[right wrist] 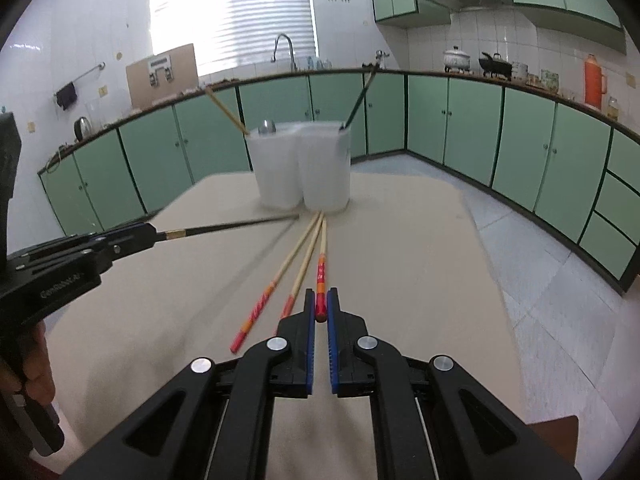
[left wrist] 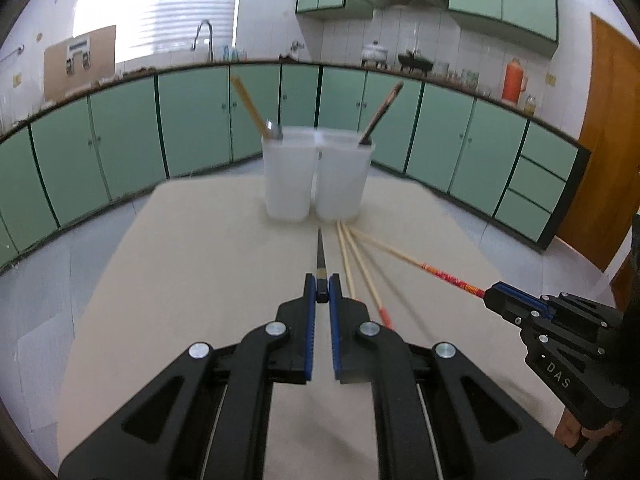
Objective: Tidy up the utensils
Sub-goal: 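Lift both chopsticks and lower them upright into the holder compartments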
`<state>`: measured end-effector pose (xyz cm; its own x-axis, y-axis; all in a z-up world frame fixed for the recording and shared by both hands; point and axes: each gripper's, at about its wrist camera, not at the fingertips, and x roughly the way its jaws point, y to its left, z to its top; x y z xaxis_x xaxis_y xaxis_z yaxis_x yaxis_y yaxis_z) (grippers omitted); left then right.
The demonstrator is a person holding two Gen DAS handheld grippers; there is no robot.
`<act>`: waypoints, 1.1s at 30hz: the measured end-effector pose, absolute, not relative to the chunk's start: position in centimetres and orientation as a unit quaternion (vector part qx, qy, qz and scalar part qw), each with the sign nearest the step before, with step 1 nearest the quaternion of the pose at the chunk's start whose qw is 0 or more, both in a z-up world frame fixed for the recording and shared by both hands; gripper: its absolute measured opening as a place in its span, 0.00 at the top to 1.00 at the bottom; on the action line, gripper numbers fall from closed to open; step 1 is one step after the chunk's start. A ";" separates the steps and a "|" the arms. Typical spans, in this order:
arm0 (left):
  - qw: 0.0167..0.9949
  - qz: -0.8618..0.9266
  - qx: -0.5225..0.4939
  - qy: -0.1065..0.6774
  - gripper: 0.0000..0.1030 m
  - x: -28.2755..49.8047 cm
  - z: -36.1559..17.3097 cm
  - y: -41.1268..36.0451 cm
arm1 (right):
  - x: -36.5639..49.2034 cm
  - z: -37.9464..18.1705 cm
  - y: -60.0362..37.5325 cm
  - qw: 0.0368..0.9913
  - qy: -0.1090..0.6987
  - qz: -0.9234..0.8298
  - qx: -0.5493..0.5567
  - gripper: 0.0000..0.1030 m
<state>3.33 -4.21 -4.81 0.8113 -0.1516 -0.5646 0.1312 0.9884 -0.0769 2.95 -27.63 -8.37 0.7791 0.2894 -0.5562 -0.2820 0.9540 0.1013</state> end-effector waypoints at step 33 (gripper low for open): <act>0.974 -0.129 -0.009 0.186 0.94 4.1 6.0 -6.0 | 6.3 5.3 -27.3 0.950 0.209 0.232 -0.011 0.94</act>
<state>4.10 -6.04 6.03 0.8979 -0.2546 -0.3592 0.2478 0.9666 -0.0657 6.26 -27.34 5.34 0.8044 0.4369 -0.4026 -0.4464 0.8916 0.0759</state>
